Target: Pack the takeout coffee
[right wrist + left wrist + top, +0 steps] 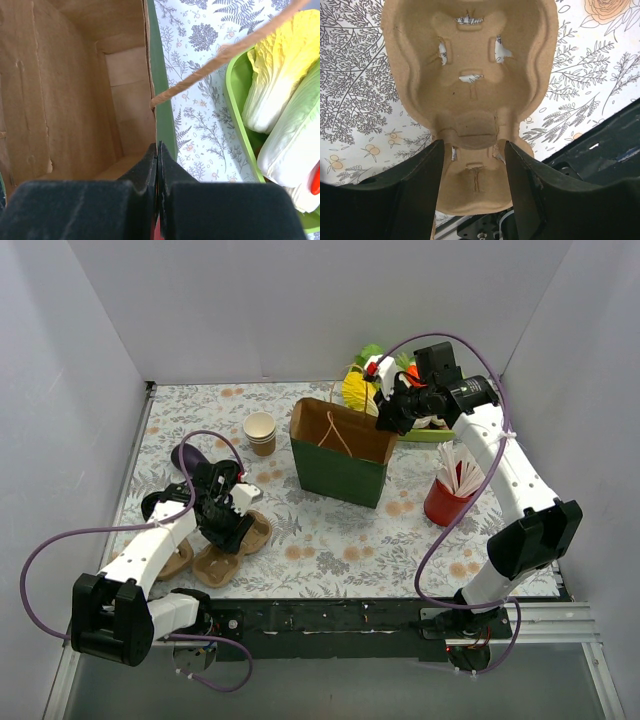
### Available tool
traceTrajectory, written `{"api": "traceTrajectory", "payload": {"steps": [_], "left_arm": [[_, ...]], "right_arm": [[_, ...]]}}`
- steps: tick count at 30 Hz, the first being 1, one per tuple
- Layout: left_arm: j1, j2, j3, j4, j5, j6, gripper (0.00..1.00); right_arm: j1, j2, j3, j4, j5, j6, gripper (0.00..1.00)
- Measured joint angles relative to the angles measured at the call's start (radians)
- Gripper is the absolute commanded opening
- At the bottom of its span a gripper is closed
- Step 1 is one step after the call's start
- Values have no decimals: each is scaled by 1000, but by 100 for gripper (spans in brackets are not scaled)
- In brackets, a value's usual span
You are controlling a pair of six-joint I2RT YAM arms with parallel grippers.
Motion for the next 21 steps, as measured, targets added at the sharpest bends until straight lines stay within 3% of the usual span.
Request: {"api": "traceTrajectory", "payload": {"steps": [21], "left_arm": [[0, 4, -65, 67, -12, 8, 36]], "right_arm": [[0, -1, -6, 4, 0, 25, 1]]}}
